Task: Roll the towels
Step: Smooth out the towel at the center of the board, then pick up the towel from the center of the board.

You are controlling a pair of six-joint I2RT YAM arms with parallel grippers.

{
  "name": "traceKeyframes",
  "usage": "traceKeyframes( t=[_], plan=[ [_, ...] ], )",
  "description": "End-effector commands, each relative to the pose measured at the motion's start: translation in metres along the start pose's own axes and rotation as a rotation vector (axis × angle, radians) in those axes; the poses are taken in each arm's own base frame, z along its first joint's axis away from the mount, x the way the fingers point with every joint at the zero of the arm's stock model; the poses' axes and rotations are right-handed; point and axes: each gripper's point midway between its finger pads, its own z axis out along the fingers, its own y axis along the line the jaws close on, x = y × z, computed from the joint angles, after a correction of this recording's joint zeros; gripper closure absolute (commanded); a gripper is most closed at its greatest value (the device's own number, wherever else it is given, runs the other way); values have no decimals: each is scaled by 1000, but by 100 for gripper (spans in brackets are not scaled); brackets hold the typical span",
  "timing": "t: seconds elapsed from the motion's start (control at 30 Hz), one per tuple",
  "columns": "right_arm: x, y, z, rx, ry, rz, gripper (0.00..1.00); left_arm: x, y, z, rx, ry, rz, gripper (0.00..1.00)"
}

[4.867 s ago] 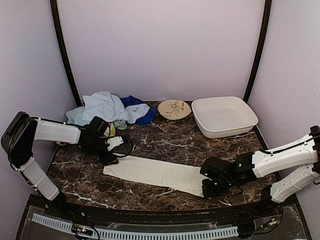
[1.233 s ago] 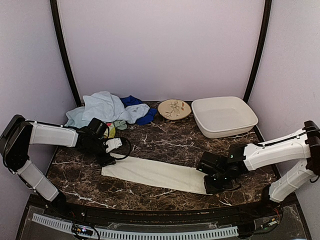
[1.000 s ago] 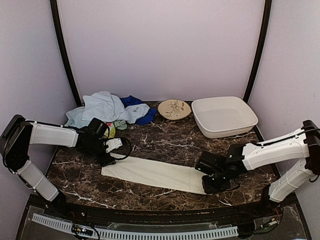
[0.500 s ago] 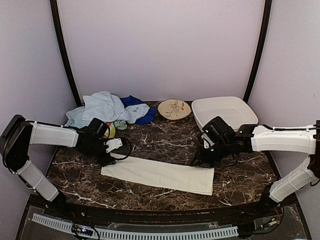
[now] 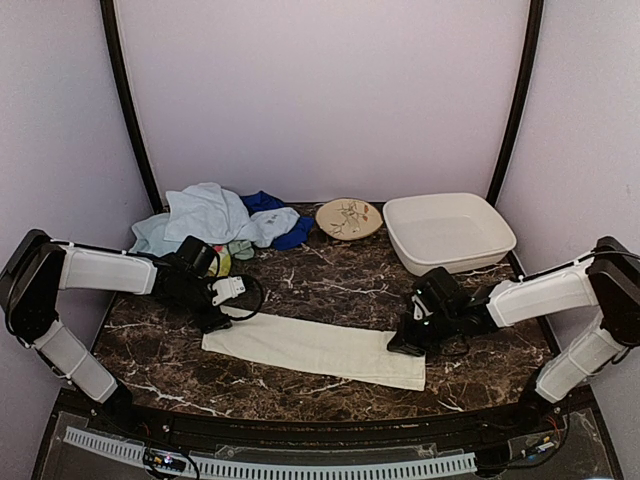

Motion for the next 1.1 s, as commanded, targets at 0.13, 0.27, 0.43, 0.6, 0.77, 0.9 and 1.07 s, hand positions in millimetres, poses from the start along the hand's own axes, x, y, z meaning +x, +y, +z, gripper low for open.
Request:
traceKeyframes(
  t=[0.13,0.27,0.43,0.6,0.77,0.9,1.07],
  plan=[
    [8,-29,-2,67,-16,87,100,15,-2,0,-19,56,24,29],
    [17,-39,-9,98,-3,74,100,17,-1,0,-26,60,29,29],
    [14,-40,-29,160,-6,0,79,16,0,-1,-26,64,25,28],
    [-15,-25,-63,202,-105,-75,50,9,1,-5,-13,51,13,27],
    [-22,-43,-62,322,-97,-112,39,-2,2,-16,18,28,-13,24],
    [-18,-56,-50,376,-59,-131,38,-13,1,-29,46,0,-23,21],
    [-10,-58,-41,344,-29,-135,41,-13,-5,-39,73,-12,-9,18]
  ],
)
